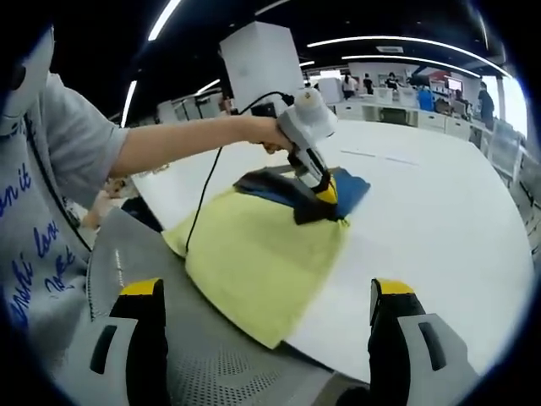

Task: Fold the garment on the visible template until the final outline fits inside the template.

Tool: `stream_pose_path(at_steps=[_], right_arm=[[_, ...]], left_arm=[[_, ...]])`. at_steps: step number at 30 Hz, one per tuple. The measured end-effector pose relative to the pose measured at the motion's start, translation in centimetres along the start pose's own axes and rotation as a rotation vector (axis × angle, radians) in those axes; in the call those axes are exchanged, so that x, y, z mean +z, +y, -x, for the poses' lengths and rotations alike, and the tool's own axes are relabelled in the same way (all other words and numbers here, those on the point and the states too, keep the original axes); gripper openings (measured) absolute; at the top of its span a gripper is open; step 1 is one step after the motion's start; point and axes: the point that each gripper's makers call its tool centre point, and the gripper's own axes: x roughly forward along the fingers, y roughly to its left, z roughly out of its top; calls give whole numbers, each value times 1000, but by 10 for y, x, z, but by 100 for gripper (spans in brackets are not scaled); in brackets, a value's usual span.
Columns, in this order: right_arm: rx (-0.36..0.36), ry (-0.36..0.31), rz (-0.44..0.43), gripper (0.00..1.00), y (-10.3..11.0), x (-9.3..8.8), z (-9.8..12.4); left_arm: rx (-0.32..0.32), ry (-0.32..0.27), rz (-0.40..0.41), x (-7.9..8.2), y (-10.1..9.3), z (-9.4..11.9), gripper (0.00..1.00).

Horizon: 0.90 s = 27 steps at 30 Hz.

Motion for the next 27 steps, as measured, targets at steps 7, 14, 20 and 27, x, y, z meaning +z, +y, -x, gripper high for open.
stream_pose_path(at_steps=[7,14,20,27], right_arm=[[6,2,6,100,1,1,-1],[7,13,2,100,0,-1,-2],[9,16,-4,100,0,-1,-4],[-3,20,-22,100,-3,-4,-3]], left_arm=[[85,-84,43,20,26,3,0],[171,-147,109,30,55,6,0],[176,-147,157,24,66,-4,0],[216,-120,163,17,77,-19,0]])
